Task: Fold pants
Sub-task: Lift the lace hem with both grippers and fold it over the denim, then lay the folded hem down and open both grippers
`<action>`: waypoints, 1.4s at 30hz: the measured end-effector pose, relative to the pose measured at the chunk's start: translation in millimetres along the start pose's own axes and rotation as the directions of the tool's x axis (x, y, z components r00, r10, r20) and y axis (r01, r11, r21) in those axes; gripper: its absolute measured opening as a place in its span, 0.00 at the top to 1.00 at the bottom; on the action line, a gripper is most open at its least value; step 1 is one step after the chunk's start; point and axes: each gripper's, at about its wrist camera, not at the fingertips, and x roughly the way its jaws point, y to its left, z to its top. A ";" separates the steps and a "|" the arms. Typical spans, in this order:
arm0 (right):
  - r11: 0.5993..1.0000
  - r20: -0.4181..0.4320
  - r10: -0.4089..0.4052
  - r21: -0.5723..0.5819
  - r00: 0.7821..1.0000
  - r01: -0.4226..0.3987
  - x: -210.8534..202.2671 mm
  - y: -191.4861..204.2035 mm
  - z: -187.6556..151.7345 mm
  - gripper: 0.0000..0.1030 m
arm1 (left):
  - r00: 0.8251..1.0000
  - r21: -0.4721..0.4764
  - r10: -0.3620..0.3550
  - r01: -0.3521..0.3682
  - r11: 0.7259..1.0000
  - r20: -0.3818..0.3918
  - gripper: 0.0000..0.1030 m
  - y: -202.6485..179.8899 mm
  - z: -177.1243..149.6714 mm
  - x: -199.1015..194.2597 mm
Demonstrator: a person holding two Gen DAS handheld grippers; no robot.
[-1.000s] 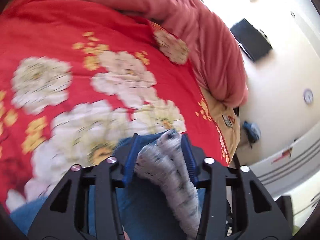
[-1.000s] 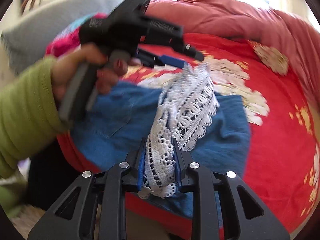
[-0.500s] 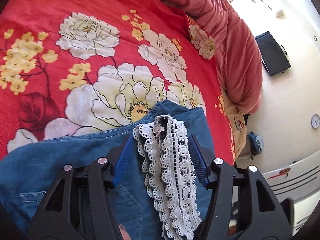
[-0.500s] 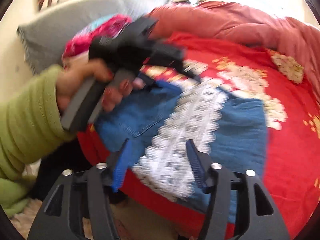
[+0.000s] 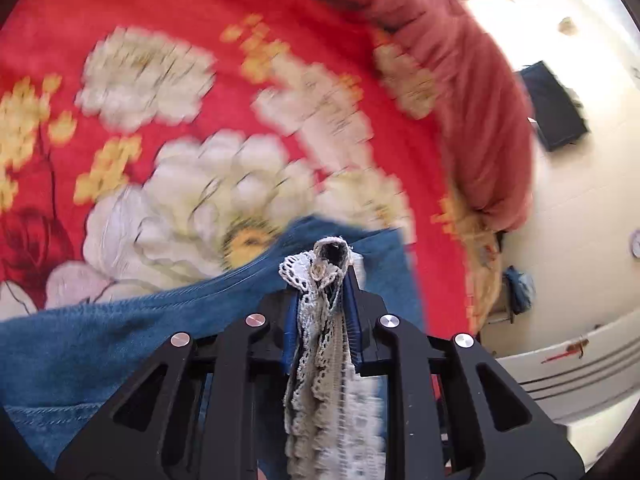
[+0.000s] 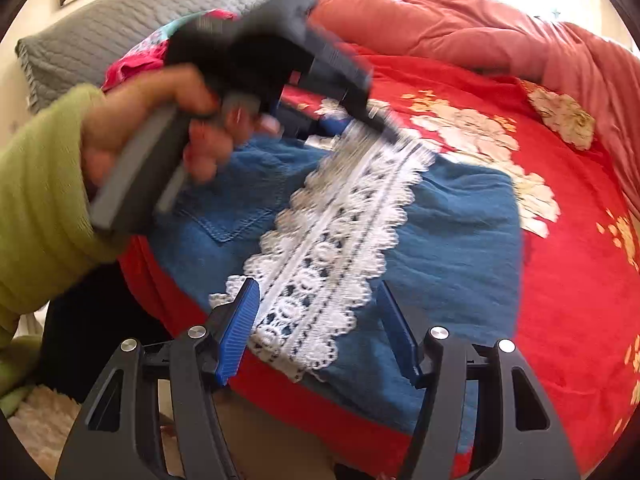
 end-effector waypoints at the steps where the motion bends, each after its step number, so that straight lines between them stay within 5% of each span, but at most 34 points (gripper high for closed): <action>1: 1.000 0.008 0.006 -0.007 1.000 -0.006 -0.1 2.0 1.1 0.42 | 1.000 0.034 -0.005 0.004 0.999 0.023 0.86 -7.1 1.7 -8.3; 4: 0.999 0.006 0.012 -0.033 1.000 -0.012 6.3 7.3 8.3 0.42 | 0.996 0.111 0.057 -0.064 0.992 0.064 0.86 -14.2 6.2 -16.3; 9: 0.999 -0.045 0.032 -0.038 0.998 -0.034 25.7 11.2 2.5 0.39 | 0.990 0.044 0.139 -0.139 0.989 -0.005 0.79 20.0 3.9 11.9; 15: 0.997 0.018 0.043 0.055 0.999 -0.044 -9.6 -9.3 -6.0 0.39 | 0.990 0.040 0.128 -0.131 0.991 0.066 0.66 17.1 -8.9 -18.3; 23: 0.987 0.040 -0.134 0.095 0.990 0.129 -38.3 -46.4 -18.5 0.38 | 0.981 0.039 0.119 -0.127 0.991 0.151 0.62 -1.5 -55.2 -81.9; 32: 0.986 0.042 -0.123 0.121 0.992 0.117 -33.9 -55.9 -26.8 0.38 | 0.996 -0.059 0.089 -0.088 0.994 0.016 0.63 10.7 -130.3 -77.9; 42: 0.995 0.034 -0.094 0.041 0.995 0.092 -26.4 -44.2 -22.2 0.37 | 0.991 -0.077 0.127 -0.130 0.989 -0.042 0.68 9.6 -141.5 -50.4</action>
